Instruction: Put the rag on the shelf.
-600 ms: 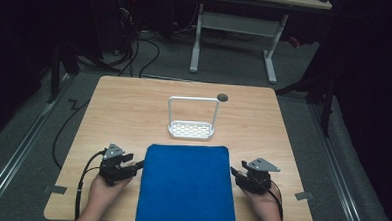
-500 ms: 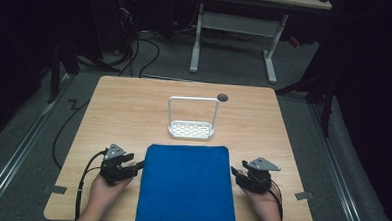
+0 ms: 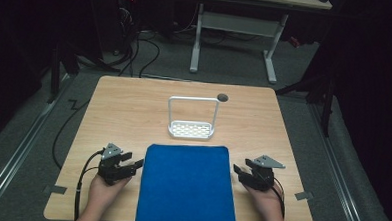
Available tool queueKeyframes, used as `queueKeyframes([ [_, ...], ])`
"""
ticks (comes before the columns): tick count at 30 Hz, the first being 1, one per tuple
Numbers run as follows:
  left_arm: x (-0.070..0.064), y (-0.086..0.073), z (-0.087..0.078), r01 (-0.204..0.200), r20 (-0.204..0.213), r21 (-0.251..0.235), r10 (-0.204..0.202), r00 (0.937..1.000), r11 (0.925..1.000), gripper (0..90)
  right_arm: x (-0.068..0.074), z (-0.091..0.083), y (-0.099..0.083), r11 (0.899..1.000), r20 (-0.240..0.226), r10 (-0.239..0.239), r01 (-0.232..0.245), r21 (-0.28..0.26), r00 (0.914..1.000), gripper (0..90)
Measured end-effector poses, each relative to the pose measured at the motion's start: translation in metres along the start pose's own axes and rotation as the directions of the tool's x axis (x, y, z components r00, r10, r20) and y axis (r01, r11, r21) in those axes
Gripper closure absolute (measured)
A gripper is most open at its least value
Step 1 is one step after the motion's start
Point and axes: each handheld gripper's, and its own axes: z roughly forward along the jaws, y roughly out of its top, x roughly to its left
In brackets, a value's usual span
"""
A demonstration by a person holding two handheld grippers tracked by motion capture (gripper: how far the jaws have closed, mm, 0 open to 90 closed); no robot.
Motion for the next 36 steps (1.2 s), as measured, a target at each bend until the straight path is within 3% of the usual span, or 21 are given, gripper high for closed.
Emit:
queueKeyframes([
  [10, 0.0, 0.0, -0.002, -0.01, -0.003, 0.002, 0.01, 0.9999, 0.9999, 41.6, 0.001, 0.001, 0.002, 1.0, -0.008, -0.014, 0.014, -0.006, 0.9999, 42.8],
  [25, -0.011, 0.004, -0.001, -0.037, 0.019, -0.064, 0.038, 0.9991, 0.9973, 42.1, 0.003, -0.003, 0.005, 0.999, -0.025, -0.01, 0.009, -0.039, 0.9996, 39.3],
  [31, -0.014, 0.011, 0.01, -0.033, 0.021, -0.084, 0.035, 0.9992, 0.9959, 42.8, 0.004, -0.001, 0.006, 0.999, -0.041, -0.017, 0.015, -0.045, 0.999, 39.4],
  [36, -0.015, 0.02, 0.033, -0.049, -0.011, -0.043, 0.049, 0.9988, 0.9978, 43.2, 0.006, 0.0, 0.007, 0.999, -0.053, -0.029, 0.027, -0.041, 0.9982, 39.9],
])
